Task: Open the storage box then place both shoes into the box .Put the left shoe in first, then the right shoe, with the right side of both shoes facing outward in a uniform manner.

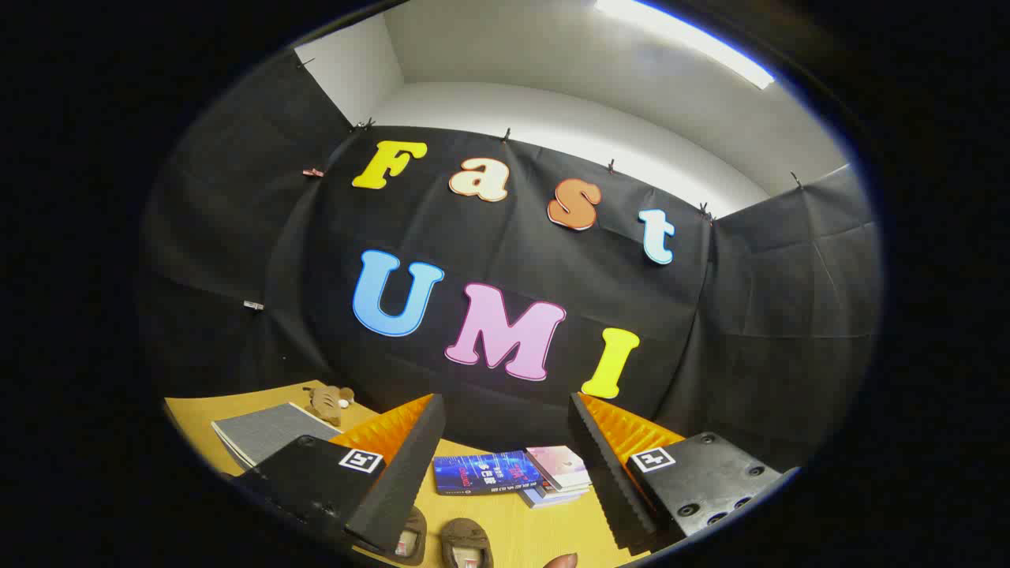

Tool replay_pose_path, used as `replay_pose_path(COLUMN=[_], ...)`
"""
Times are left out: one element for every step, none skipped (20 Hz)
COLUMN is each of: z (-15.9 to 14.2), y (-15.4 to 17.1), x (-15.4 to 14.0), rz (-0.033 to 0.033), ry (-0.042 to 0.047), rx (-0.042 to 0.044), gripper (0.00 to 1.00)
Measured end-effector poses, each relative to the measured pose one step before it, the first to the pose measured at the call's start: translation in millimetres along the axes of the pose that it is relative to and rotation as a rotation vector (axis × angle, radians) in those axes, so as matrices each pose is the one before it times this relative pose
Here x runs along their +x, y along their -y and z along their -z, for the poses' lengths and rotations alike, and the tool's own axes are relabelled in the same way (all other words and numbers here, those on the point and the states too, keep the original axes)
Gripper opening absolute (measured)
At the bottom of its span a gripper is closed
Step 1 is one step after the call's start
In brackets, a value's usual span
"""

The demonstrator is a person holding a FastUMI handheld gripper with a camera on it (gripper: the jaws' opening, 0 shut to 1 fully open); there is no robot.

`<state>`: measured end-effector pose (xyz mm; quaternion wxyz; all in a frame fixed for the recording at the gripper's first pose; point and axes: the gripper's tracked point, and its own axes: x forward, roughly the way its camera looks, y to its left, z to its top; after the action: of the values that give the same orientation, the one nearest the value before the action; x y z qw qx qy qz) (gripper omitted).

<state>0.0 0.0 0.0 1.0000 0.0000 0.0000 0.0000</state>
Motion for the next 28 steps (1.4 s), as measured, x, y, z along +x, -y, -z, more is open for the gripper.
replay_pose_path(z=[2.26,2.02,1.36,1.89,3.30,2.11,1.78,2.85,2.02,1.46,1.41,0.24,-0.69,-1.69,-0.61,-1.40,-1.81,-0.88,-1.38,-0.93,-1.39,-1.64,-0.98,-2.36,-2.46,1.18,6.21,6.87], y=[1.35,1.53,0.57,0.76,1.17,0.28,0.97,1.21,0.76,1.40,0.61,0.26,0.42,0.28,0.02,-1.26,-3.27,-4.35,-7.17,-8.99,-8.61,-8.75,-8.42,-8.71,-11.28,-4.90,-2.67,-4.62], x=[3.07,2.24,1.32,1.26,0.20,0.40,1.00,0.32,-0.52,-0.31,0.22,-0.28,0.06,0.45,0.58,-0.11,1.73,2.34,1.59,2.59,2.30,3.99,4.15,3.30,3.23,6.27,8.54,9.00], rz=[0.00489,0.00623,0.00465,0.00383,0.00430,0.00321,0.00372,0.00610,0.00691,0.00765,0.00545,0.00329,0.00390,0.00517,0.00357,-0.00152,-0.00650,-0.01177,-0.02132,-0.03162,-0.03390,-0.03664,-0.03747,-0.04693,-0.05025,-0.03455,-0.03662,-0.04501], ry=[-0.01367,-0.01041,-0.00900,-0.01050,-0.01306,-0.01279,-0.01128,-0.01144,-0.00546,-0.00534,-0.00654,-0.00456,0.00088,0.00180,0.00161,0.00165,0.00073,0.00017,-0.00006,-0.00186,-0.00299,-0.00238,0.00027,0.01020,0.01193,-0.00046,-0.01309,-0.02258], rx=[-0.00056,-0.00041,0.00141,0.00254,0.00250,0.00259,0.00297,0.00182,0.00056,0.00180,0.00251,0.00142,0.00002,-0.00316,-0.00236,0.00017,0.00318,0.00626,0.01133,0.02080,0.02671,0.03144,0.03286,0.03295,0.02754,0.01903,0.01113,0.01428], gripper=[0.98,0.98,0.98,0.98,0.98,0.98,0.98,0.97,0.97,0.97,0.97,0.97,0.98,0.97,0.97,0.98,0.97,0.97,0.97,0.98,0.98,0.98,0.98,0.98,0.98,0.98,0.97,0.97])
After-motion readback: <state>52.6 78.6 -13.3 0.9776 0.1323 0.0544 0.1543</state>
